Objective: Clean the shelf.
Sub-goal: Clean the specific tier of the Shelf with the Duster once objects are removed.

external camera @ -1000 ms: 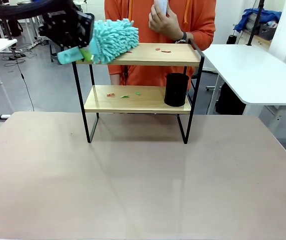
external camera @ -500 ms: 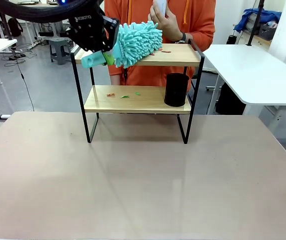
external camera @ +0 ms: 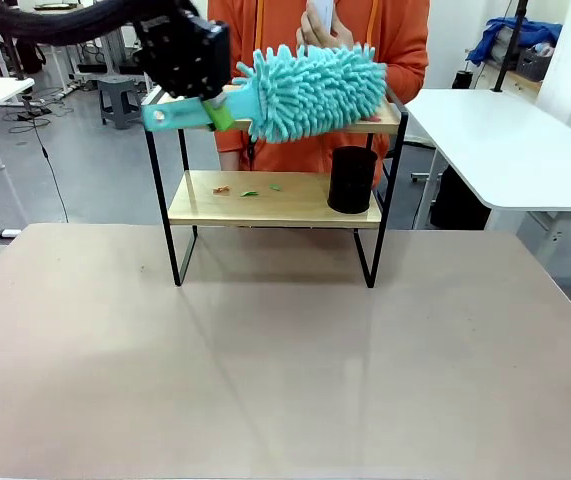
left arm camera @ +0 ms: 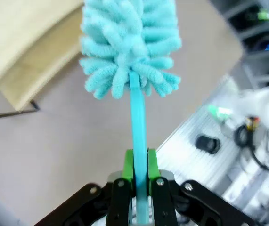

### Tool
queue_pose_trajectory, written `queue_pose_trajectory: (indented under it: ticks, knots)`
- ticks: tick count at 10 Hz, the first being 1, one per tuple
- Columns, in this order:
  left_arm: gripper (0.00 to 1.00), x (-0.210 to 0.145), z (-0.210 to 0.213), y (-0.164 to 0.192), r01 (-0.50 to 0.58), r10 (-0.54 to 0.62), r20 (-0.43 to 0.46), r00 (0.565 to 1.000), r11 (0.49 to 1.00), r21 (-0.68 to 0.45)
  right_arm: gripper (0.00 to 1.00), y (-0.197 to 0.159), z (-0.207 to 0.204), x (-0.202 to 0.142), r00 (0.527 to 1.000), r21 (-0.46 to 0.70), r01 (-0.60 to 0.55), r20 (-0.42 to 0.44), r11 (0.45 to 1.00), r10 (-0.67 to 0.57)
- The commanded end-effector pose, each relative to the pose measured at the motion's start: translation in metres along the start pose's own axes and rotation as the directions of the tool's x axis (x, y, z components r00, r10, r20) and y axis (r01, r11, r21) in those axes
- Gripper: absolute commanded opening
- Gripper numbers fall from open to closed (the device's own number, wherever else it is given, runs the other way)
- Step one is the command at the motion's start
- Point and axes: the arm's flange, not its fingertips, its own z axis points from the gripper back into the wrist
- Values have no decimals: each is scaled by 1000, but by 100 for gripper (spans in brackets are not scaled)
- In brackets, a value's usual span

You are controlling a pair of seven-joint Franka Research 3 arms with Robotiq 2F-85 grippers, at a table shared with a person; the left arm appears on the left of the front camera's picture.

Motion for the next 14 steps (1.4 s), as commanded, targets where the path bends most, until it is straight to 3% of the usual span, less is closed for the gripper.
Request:
queue_pose_trajectory:
  ticks: [1, 3, 5, 9, 10, 11, 12, 13, 14]
  knots:
    - [12, -36, 20, 14, 146, -156, -125, 980, 986, -84, 100, 0, -1, 1, 1000, 22, -26, 13, 999, 26]
    - [12, -65, 38, 25, 243, -276, -225, 934, 956, -163, 100, 0, -1, 1, 1000, 22, -26, 13, 999, 26]
    - [12, -88, 62, 34, 266, -317, -191, 929, 931, -250, 100, 0, -1, 1, 1000, 22, -26, 13, 999, 26]
    - [12, -119, 81, 48, 238, -280, -123, 952, 931, -277, 100, 0, -1, 1, 1000, 22, -26, 13, 999, 26]
    - [12, -139, 100, 70, 193, -217, -66, 974, 946, -261, 100, 0, -1, 1, 1000, 22, -26, 13, 999, 26]
    - [12, -173, 122, 108, 67, -64, 17, 998, 961, -270, 100, 0, -1, 1, 1000, 22, -26, 13, 999, 26]
    - [12, -215, 137, 147, -128, 163, 118, 979, 957, -261, 100, 0, -1, 1, 1000, 22, -26, 13, 999, 26]
    - [12, -257, 140, 175, -323, 374, 197, 906, 913, -250, 100, 0, -1, 1, 1000, 22, -26, 13, 999, 26]
    - [12, -295, 136, 198, -510, 545, 250, 800, 838, -192, 100, 0, -1, 1, 1000, 22, -26, 13, 999, 26]
